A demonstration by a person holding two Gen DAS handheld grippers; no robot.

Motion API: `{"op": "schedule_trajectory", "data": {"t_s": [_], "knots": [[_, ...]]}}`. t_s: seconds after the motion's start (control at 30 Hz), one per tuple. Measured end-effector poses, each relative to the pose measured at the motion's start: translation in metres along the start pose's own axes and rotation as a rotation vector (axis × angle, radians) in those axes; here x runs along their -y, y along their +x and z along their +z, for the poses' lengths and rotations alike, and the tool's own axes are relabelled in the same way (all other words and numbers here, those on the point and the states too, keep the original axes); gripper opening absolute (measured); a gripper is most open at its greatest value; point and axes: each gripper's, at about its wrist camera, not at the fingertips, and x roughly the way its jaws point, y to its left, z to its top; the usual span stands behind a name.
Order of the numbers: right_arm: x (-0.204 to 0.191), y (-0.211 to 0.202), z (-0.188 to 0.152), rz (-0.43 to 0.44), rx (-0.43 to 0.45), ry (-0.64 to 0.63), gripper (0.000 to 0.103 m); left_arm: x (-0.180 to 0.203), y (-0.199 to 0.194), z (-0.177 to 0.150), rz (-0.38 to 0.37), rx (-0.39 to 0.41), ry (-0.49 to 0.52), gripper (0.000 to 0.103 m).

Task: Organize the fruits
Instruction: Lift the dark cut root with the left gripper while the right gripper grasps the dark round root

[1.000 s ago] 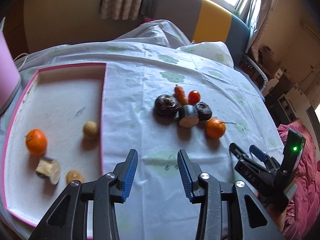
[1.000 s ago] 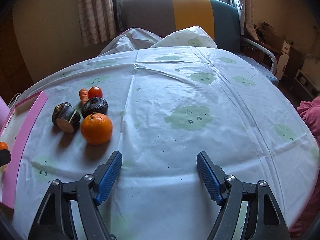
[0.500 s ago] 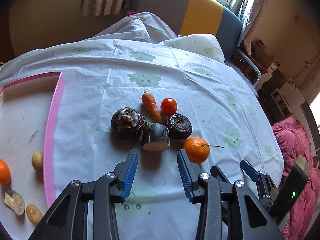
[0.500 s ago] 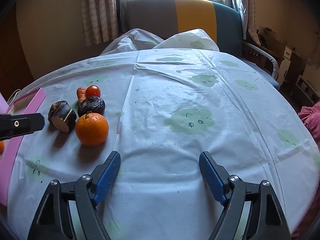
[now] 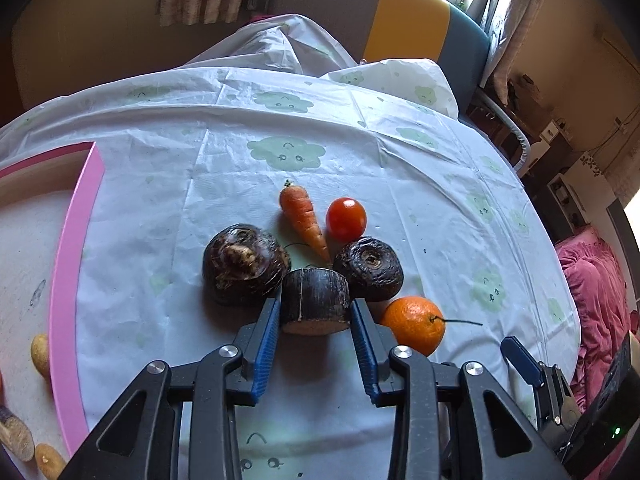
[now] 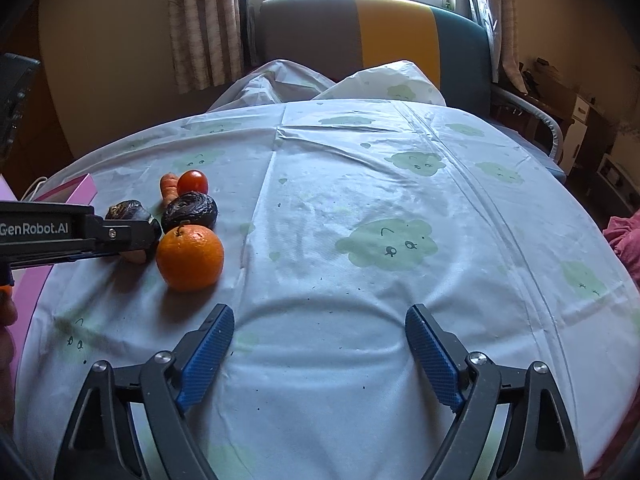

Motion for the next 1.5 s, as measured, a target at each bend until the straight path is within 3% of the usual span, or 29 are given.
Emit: {"op": "schedule_trajectory", "data": {"t_s": [0.3,0.53,0.6,0.67,0.73,0.97,1.13,1.4,1.47,1.5], "knots": [[-0.002,0.001,0.001,-0.005,-0.009,-0.012,0.089,-0.018,-0.031,-0.046,0.088,0.093,0.041,0.036],[-0.003,0.002,0.006,0.001,-0.044,-0.036,0.088,-0.027,-0.026,-0.05,0.051,0.086,0.004,0.036],[-0.003,-0.001,0.008,0.001,-0.044,-0.048,0.079,-0.028,-0.027,-0.051,0.049,0.09,0.004,0.036],[-0.003,-0.003,0.013,0.006,-0.052,-0.052,0.058,-0.028,-0.027,-0.05,0.043,0.088,-0.005,0.036],[-0.003,-0.009,0.02,0.026,-0.041,-0.038,0.054,-0.03,-0.026,-0.051,0.034,0.09,-0.01,0.036],[-0.03,-0.029,0.054,0.145,0.038,-0.064,0.054,-0.032,-0.027,-0.053,0.022,0.102,-0.003,0.036],[-0.062,-0.008,0.073,0.184,0.002,-0.16,0.057,-0.032,-0.028,-0.055,0.016,0.109,-0.003,0.036],[-0.083,0.048,0.074,0.188,-0.147,-0.241,0.057,-0.034,-0.028,-0.056,0.005,0.118,-0.007,0.036],[-0.083,0.053,0.071,0.157,-0.145,-0.244,0.045,-0.033,-0.028,-0.056,0.003,0.117,-0.006,0.036],[-0.083,0.052,0.07,0.154,-0.137,-0.243,0.045,-0.033,-0.028,-0.056,0.003,0.117,-0.006,0.036]]}}
